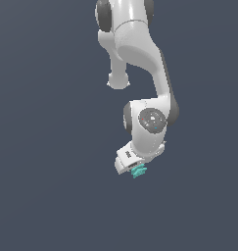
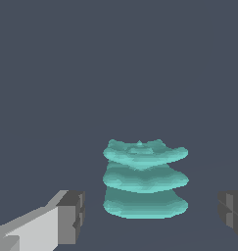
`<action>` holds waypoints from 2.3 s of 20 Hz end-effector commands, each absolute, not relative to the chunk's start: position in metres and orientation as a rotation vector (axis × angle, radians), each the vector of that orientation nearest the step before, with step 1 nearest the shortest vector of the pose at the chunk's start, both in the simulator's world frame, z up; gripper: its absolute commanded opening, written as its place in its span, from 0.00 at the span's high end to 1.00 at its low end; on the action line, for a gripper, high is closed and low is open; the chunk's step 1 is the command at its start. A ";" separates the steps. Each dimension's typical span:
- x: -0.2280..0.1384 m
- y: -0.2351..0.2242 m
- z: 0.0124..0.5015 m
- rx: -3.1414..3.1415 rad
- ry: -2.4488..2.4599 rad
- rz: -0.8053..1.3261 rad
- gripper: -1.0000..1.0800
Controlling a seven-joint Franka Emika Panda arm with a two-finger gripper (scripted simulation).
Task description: Pick up the object and move it to a goal position.
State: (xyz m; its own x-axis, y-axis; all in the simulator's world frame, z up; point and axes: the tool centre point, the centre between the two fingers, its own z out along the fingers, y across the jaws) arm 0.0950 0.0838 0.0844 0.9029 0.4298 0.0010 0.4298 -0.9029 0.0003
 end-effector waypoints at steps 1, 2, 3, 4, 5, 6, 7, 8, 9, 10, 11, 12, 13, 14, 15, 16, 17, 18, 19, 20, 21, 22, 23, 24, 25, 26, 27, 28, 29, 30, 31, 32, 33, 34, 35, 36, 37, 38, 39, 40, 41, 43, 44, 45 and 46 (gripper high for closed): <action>0.094 0.084 0.075 3.064 0.693 -0.001 0.04; 0.094 0.084 0.069 3.064 0.694 0.000 0.04; 0.094 0.084 0.063 3.064 0.694 0.000 0.04; 0.094 0.084 0.056 3.064 0.695 0.000 0.04; 0.094 0.084 0.051 3.064 0.695 0.000 0.04; 0.094 0.084 0.047 3.063 0.696 0.000 0.04; 0.094 0.084 0.043 3.063 0.696 0.000 0.04; 0.094 0.084 0.040 3.063 0.696 0.000 0.04; 0.094 0.084 0.039 3.063 0.697 0.000 0.04; 0.094 0.084 0.038 3.063 0.697 0.000 0.04; 0.095 0.084 0.038 3.063 0.697 0.000 0.04; 0.095 0.084 0.039 3.063 0.697 0.000 0.04; 0.095 0.084 0.039 3.063 0.697 0.000 0.04; 0.095 0.084 0.039 3.063 0.697 0.000 1.00; 0.095 0.084 0.039 3.063 0.697 0.000 1.00; 0.095 0.084 0.039 3.063 0.697 0.000 1.00; 0.095 0.084 0.039 3.063 0.697 0.000 1.00; 0.095 0.084 0.039 3.063 0.697 0.000 1.00; 0.095 0.084 0.039 3.063 0.697 0.000 1.00; 0.095 0.084 0.039 3.063 0.697 0.000 1.00; 0.095 0.084 0.039 3.063 0.697 0.000 1.00; 0.095 0.084 0.039 3.063 0.697 0.000 1.00; 0.095 0.084 0.039 3.063 0.697 0.000 1.00; 0.095 0.084 0.040 3.063 0.697 0.000 1.00; 0.095 0.084 0.040 3.063 0.697 0.000 1.00; 0.095 0.084 0.040 3.063 0.697 0.000 1.00; 0.095 0.083 0.042 3.063 0.697 0.000 1.00; 0.095 0.082 0.043 3.063 0.697 0.000 1.00; 0.094 0.080 0.045 3.063 0.697 0.000 1.00; 0.094 0.078 0.048 3.063 0.697 0.000 1.00; 0.093 0.076 0.051 3.063 0.697 0.000 1.00; 0.093 0.073 0.055 3.063 0.697 0.000 1.00; 0.092 0.070 0.059 3.063 0.697 0.000 1.00; 0.091 0.067 0.063 3.063 0.697 0.000 1.00; 0.090 0.063 0.069 3.063 0.697 0.000 1.00; 0.089 0.059 0.074 3.063 0.697 0.000 1.00; 0.088 0.054 0.081 3.063 0.697 0.000 1.00; 0.087 0.049 0.088 3.063 0.697 0.000 1.00; 0.085 0.044 0.096 3.063 0.697 0.000 1.00; 0.084 0.038 0.104 3.063 0.697 0.000 1.00; 0.082 0.031 0.113 3.063 0.697 0.000 1.00; 0.079 0.017 0.133 3.063 0.697 0.000 1.00; 0.078 0.010 0.142 3.063 0.697 0.000 1.00; 0.076 0.003 0.152 3.063 0.697 0.000 1.00; 0.075 -0.004 0.162 3.063 0.697 0.000 1.00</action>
State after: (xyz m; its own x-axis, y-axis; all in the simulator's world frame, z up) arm 0.0773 0.0068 0.1469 0.9015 0.4327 -0.0003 0.4327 -0.9015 0.0000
